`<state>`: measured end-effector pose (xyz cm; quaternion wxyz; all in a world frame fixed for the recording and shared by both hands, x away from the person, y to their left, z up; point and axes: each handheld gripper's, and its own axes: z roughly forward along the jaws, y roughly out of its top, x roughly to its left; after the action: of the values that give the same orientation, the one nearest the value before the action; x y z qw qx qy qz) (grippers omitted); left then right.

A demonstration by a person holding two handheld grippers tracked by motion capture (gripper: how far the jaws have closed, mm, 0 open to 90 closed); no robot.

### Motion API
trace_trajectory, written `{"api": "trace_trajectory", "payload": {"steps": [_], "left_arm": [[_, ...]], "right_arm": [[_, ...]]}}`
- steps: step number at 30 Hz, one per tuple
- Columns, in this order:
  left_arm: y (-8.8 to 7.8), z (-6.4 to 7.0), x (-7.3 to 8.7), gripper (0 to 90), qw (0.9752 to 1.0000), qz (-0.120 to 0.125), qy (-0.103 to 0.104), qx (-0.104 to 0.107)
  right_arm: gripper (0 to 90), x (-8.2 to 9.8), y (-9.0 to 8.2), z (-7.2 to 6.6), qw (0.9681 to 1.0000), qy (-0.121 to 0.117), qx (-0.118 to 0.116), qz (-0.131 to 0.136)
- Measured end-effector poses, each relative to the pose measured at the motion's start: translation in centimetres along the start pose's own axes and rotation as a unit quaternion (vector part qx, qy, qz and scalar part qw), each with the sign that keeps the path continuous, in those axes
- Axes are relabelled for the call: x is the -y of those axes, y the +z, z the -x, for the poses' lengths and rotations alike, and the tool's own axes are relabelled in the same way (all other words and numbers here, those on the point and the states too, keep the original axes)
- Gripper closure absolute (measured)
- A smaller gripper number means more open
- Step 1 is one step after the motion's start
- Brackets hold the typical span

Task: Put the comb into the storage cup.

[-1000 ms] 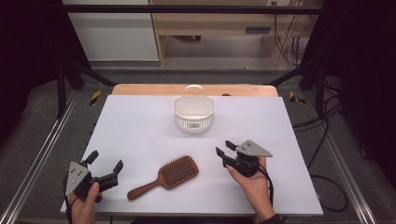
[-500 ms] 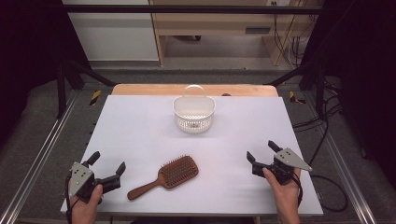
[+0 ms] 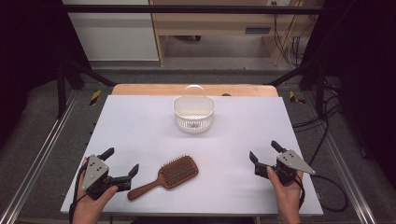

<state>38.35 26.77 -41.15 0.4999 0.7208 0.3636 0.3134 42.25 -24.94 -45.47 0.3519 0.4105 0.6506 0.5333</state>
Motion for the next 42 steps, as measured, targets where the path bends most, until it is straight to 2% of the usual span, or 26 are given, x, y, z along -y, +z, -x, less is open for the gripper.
{"api": "trace_trajectory", "payload": {"steps": [4, 7, 9, 11, 15, 19, 25, 29, 30, 32, 33, 37, 38, 39, 42], "left_arm": [[0.3, 0.1, -0.7, 2.9, 0.9994, -0.020, -0.013, 0.027], [0.7, 0.3, -1.1, 3.1, 0.9986, -0.041, 0.001, 0.033], [1.2, 0.4, -1.3, 3.3, 0.9969, -0.069, 0.011, 0.036], [1.7, 0.8, -1.3, 3.7, 0.9940, -0.099, 0.024, 0.041], [2.7, 1.6, -1.3, 3.6, 0.9878, -0.133, 0.037, 0.072], [3.3, 2.2, -1.3, 3.6, 0.9844, -0.146, 0.058, 0.078], [3.5, 2.4, -1.1, 3.6, 0.9831, -0.152, 0.064, 0.081], [3.6, 2.4, -1.0, 3.5, 0.9798, -0.169, 0.068, 0.083], [3.7, 2.5, -1.1, 3.5, 0.9786, -0.174, 0.071, 0.085], [3.9, 2.7, -1.3, 3.5, 0.9742, -0.187, 0.086, 0.094], [4.0, 2.9, -1.3, 3.5, 0.9729, -0.190, 0.090, 0.096], [4.6, 3.4, -1.3, 3.6, 0.9639, -0.215, 0.110, 0.113], [4.8, 3.5, -1.2, 3.7, 0.9604, -0.223, 0.117, 0.119], [4.9, 3.6, -1.2, 3.9, 0.9586, -0.227, 0.122, 0.120], [5.2, 4.0, -0.9, 4.8, 0.9511, -0.247, 0.136, 0.127]], "right_arm": [[10.2, 0.0, 0.0, -0.1, 1.0000, 0.000, -0.004, 0.005], [10.4, 0.0, -0.1, 0.0, 0.9999, 0.002, -0.008, 0.011], [10.4, 0.1, -0.1, -0.1, 0.9999, 0.004, -0.010, 0.011], [10.4, 0.1, 0.0, -0.1, 0.9999, 0.005, -0.011, 0.011], [10.3, 0.1, 0.0, -0.2, 0.9998, 0.006, -0.015, 0.011], [10.3, 0.1, 0.0, -0.1, 0.9998, 0.010, -0.015, 0.010], [10.3, 0.1, -0.1, 0.0, 0.9997, 0.012, -0.014, 0.013], [10.5, 0.1, -0.1, 0.0, 0.9997, 0.013, -0.016, 0.013], [10.5, 0.1, -0.1, 0.0, 0.9997, 0.013, -0.016, 0.013], [10.5, 0.1, -0.1, -0.1, 0.9998, 0.012, -0.015, 0.011], [10.5, 0.1, -0.1, -0.1, 0.9997, 0.013, -0.015, 0.011], [10.8, 0.1, -0.1, -0.1, 0.9997, 0.014, -0.014, 0.013], [10.8, 0.1, -0.2, 0.0, 0.9997, 0.015, -0.014, 0.013], [10.8, 0.1, -0.2, 0.0, 0.9997, 0.017, -0.014, 0.014], [11.0, 0.1, -0.2, 0.1, 0.9997, 0.017, -0.013, 0.014]]}}
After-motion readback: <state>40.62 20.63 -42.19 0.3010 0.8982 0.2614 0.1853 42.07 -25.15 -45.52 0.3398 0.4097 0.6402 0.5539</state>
